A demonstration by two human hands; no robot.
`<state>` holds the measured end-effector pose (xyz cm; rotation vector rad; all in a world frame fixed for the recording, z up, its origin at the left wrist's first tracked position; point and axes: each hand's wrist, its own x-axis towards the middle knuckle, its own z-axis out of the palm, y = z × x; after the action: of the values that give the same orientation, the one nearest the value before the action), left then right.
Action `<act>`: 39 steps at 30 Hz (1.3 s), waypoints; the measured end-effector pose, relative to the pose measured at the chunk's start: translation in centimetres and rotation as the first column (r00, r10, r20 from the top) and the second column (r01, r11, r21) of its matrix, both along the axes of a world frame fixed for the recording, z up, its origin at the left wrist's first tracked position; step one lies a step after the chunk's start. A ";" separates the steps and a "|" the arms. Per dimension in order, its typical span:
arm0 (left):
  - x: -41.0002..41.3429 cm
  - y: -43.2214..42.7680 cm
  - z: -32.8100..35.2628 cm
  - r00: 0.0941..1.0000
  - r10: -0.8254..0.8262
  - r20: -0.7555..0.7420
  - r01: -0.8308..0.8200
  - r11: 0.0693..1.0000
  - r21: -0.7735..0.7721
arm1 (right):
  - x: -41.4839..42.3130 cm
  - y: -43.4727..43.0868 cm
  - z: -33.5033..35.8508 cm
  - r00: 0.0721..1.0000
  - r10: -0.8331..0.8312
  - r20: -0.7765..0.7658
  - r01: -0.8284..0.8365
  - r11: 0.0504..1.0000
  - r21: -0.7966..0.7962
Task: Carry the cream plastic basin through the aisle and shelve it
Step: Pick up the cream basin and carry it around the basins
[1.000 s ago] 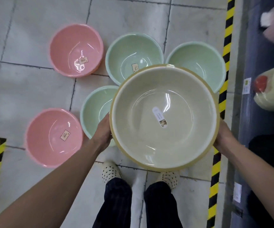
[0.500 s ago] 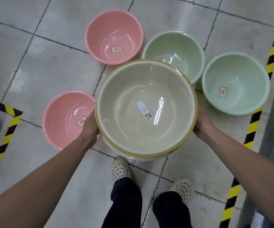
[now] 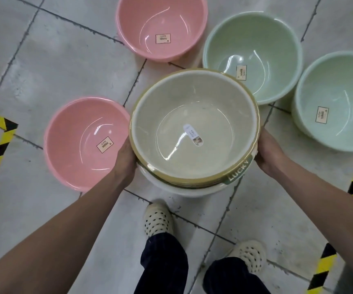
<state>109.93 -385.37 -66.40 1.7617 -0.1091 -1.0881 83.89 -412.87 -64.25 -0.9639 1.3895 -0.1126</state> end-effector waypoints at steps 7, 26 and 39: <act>-0.6 -2.2 -0.1 0.990 0.106 -0.090 -0.107 0.994 -0.006 | 0.3 -0.3 -1.3 0.998 -0.024 0.055 0.022 0.999 0.024; -0.3 -1.5 -2.8 0.907 0.194 -0.375 -0.192 0.981 0.042 | -1.0 0.3 -4.1 0.994 -0.020 0.112 0.000 0.985 0.172; -3.8 4.7 8.5 0.901 0.255 -0.351 -0.255 0.966 0.047 | -0.1 -0.4 7.4 0.976 0.213 0.045 -0.216 0.971 0.099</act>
<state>106.10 -380.63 -57.87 1.5004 0.3367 -1.1898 83.76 -413.32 -56.83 -1.0141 1.2395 0.1043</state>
